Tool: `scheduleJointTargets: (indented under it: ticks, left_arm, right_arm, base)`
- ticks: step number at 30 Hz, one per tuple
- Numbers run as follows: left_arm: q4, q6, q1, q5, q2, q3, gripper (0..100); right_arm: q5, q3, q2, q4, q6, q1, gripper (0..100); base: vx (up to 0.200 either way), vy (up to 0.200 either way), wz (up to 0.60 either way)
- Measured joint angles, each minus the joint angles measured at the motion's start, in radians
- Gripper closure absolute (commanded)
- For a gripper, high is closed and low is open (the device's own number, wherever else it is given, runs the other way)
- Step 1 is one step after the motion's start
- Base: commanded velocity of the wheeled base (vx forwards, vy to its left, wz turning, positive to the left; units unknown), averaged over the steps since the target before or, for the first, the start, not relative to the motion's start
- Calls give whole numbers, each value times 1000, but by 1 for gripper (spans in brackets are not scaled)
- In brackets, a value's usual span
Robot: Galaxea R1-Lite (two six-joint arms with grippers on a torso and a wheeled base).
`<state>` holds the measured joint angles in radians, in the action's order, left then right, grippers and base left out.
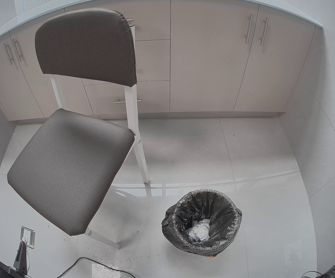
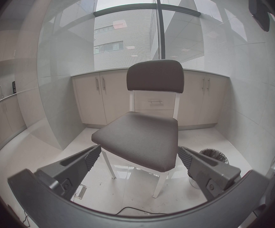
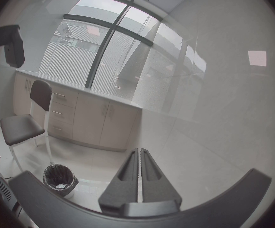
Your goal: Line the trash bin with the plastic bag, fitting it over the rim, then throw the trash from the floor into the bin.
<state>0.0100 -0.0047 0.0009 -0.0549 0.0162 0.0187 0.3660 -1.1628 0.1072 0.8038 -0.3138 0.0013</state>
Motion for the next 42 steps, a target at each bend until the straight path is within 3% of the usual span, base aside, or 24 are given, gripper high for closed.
scheduleJointTargets:
  ticks: [5, 21, 26, 31, 42]
  left_arm:
    - [0, 9, 0, 28, 0, -1, 0]
    - [-6, 16, -1, 66, 0, -1, 0]
    - [-8, 16, -1, 73, 0, -1, 0]
    - [-9, 16, -1, 73, 0, -1, 0]
    - [-9, 16, -1, 74, 0, -1, 0]
  right_arm:
    - [-87, 254, -41, -180, 72, -1, 100]
    - [-262, 1041, -91, -783, 316, -1, 100]
    - [-304, 1125, -94, -839, 353, -1, 100]
    - [-366, 1142, -94, -795, 293, -1, 100]
    - [-367, 1145, -94, -798, 327, 0, 100]
  base:
    - [0, 0, 0]
    - [0, 0, 0]
    - [0, 0, 0]
    - [0, 0, 0]
    - [0, 0, 0]
